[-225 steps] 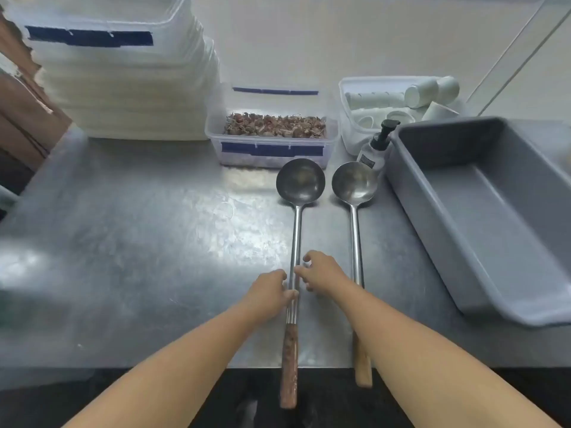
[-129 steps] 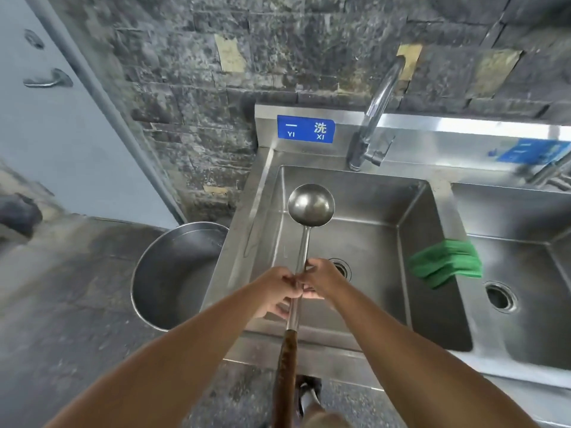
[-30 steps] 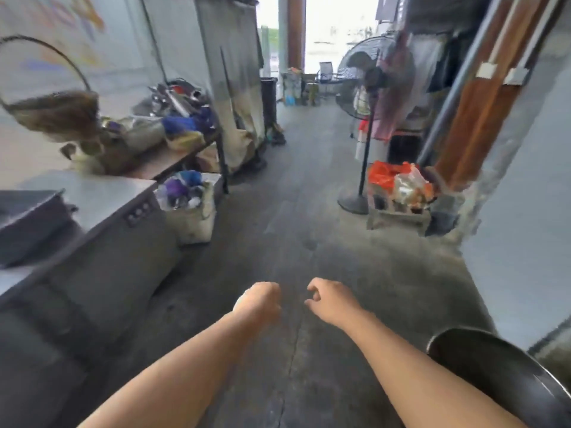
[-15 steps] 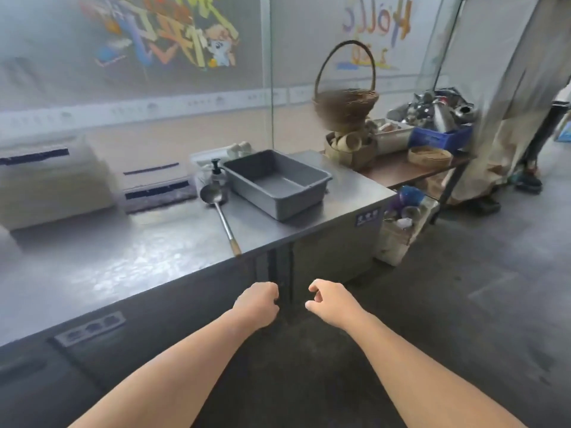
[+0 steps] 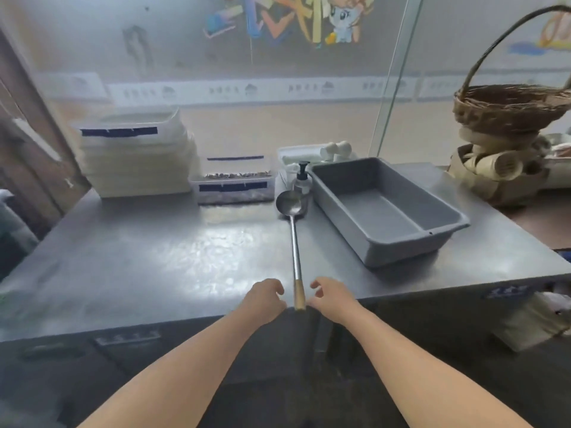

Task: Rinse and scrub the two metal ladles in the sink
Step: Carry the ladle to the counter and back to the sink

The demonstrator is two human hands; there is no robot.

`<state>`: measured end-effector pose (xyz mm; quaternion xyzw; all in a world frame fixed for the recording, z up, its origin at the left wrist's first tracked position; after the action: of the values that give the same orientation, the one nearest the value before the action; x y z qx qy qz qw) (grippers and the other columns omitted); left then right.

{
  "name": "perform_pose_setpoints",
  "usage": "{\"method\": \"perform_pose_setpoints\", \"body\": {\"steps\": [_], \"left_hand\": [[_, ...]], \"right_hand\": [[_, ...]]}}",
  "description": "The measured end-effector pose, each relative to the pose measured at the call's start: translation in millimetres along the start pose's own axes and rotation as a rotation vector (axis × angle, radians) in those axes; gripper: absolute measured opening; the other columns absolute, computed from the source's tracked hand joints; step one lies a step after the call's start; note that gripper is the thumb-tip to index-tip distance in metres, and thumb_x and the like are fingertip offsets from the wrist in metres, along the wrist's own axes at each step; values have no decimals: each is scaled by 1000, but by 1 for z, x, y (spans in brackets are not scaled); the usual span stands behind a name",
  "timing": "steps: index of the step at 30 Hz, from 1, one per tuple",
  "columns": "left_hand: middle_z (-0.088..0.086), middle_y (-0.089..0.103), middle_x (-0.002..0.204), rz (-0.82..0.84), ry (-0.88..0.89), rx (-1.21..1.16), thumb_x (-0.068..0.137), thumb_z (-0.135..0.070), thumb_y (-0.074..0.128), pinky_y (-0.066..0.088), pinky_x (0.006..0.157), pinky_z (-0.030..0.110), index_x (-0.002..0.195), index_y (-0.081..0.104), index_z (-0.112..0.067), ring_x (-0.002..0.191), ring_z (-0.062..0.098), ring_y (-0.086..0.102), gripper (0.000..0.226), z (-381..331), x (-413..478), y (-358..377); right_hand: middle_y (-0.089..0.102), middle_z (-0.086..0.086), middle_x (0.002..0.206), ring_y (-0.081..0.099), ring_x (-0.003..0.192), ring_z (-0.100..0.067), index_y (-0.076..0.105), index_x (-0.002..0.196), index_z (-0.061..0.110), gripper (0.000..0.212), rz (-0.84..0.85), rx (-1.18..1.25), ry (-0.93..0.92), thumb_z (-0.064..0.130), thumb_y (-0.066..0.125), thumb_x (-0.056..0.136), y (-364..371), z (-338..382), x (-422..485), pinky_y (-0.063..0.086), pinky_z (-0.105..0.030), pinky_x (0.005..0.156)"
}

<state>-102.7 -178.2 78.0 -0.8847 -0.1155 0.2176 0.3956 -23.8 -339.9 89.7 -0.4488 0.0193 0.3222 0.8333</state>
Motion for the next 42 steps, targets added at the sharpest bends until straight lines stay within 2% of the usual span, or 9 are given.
{"method": "perform_pose_setpoints", "body": {"steps": [4,8,13,19,27,30,33,39,42], "left_hand": [[4,67,98,25,-128,-181,84,-20,67,61,76,33,110,61,-18,80,16,69,27,-10,71,1],[5,67,100,59,-233,-294,87,-20,66,61,75,32,114,58,-18,85,18,69,29,-15,129,0],[10,66,102,88,-338,-460,87,-16,66,59,76,37,119,53,-14,88,23,70,35,-10,173,9],[18,66,103,152,-420,-566,81,-11,73,61,69,40,121,50,-10,73,26,67,47,6,224,33],[10,63,96,191,-420,-543,70,-16,73,60,79,48,101,54,-18,92,31,68,37,21,265,59],[10,55,84,302,-426,-584,75,-1,70,62,68,46,91,46,-12,74,29,66,31,20,271,52],[9,56,85,407,-395,-631,84,4,68,59,56,34,99,45,-10,63,18,62,30,20,266,34],[15,62,95,502,-283,-713,85,4,69,60,76,51,109,47,-4,72,25,66,33,15,245,-20],[16,61,97,529,-196,-717,85,3,69,61,74,52,116,46,0,78,26,66,38,6,236,-52]], "right_hand": [[60,2,110,59,88,-15,55,125,20,39,59,20,14,35,64,90,-17,-16,92,42,-24,69],[63,-2,106,65,88,-18,55,121,20,40,132,115,74,36,65,86,-25,-25,168,56,-34,79],[59,3,93,61,79,-17,52,124,17,41,135,232,148,31,64,87,-23,-19,229,58,-39,83],[63,-7,102,65,81,-24,42,136,16,57,190,292,288,27,65,86,5,-17,285,60,-45,84],[63,-5,107,65,98,-27,50,103,22,28,111,254,341,19,68,81,31,-27,325,58,-46,87],[64,-12,95,68,86,-29,53,101,15,24,187,289,340,14,69,83,34,-25,331,60,-43,76],[66,-14,84,65,71,-26,57,105,2,21,260,388,324,7,66,87,28,-15,323,58,-39,67],[67,-6,71,69,66,-17,60,93,3,6,238,524,252,3,65,89,4,26,296,60,-32,67],[69,-6,72,72,65,-16,61,97,-1,10,211,581,198,3,65,89,-17,50,284,62,-35,71]]}}
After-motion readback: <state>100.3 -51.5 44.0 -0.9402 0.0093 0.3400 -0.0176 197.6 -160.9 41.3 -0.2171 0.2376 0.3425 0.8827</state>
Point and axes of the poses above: each hand's wrist, its own x-axis towards the middle knuckle, its own y-axis out of the palm, z = x × y, the point moved 3 cm from there along x, towards the middle knuckle
